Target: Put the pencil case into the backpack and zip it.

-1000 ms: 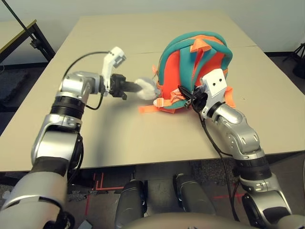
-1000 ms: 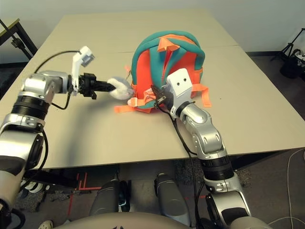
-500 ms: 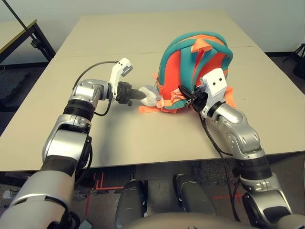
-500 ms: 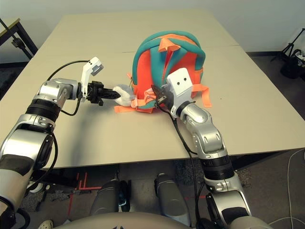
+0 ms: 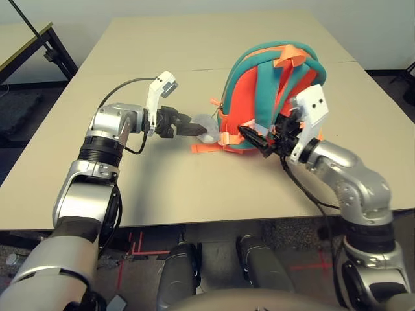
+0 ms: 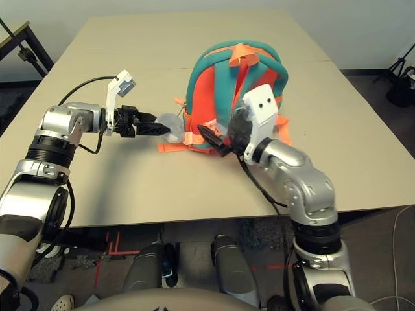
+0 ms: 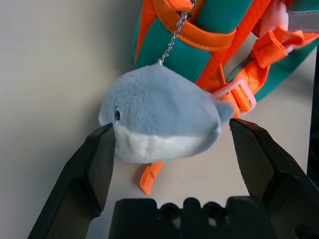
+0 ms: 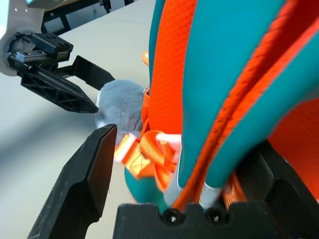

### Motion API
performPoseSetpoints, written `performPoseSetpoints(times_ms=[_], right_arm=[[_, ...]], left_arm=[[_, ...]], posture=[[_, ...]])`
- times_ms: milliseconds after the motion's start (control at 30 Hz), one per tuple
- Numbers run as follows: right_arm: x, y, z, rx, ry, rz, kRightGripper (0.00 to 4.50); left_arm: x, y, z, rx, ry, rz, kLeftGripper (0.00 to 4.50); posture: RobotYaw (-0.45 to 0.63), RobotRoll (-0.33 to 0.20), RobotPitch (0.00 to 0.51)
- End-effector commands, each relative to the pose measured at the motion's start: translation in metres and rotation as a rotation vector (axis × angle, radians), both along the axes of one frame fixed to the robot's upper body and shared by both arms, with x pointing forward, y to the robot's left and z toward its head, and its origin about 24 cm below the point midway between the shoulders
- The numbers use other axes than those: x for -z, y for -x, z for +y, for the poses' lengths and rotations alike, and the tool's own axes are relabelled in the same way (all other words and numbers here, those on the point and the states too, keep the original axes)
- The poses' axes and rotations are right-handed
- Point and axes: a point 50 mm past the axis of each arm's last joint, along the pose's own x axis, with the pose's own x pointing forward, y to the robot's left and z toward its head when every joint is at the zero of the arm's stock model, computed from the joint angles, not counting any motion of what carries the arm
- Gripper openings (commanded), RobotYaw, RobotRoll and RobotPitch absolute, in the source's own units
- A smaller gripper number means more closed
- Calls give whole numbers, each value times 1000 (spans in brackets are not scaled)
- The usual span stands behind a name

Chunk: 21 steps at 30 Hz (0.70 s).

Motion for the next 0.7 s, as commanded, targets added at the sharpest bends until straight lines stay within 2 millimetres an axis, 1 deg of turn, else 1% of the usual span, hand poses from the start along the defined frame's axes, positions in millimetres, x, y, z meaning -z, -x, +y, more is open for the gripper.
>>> performPoseSetpoints(times_ms=[33, 133, 167, 300, 433, 567, 667, 700], right_arm=[[-3, 13, -11, -15, 6, 31, 4466], [-4, 19, -18, -15, 5, 50, 4466], [-5, 21, -23, -10, 2, 58, 4466], [-9, 25, -42, 31, -13, 71, 4466], [-10, 24, -77, 192, -27, 50, 4466], [-5, 19, -109, 386, -46, 15, 4466], [1, 14, -126, 496, -48, -16, 4466], [3, 11, -132, 540, -50, -29, 4466]], left_arm=[[1, 4, 2, -8, 9, 2, 4500], [1, 5, 4, -10, 10, 1, 4500], [0, 5, 5, -15, 10, -4, 4500], [-5, 5, 9, -38, 17, -21, 4500], [-10, 9, 20, -104, 46, -48, 4500], [-9, 15, 31, -192, 69, -63, 4500], [-8, 16, 38, -280, 92, -91, 4500], [-9, 15, 41, -331, 110, -128, 4500]], posture=[[-288, 0, 134], [-291, 0, 130], [-294, 0, 136], [-298, 0, 134], [-299, 0, 137], [-288, 0, 146], [-279, 0, 159], [-279, 0, 164]])
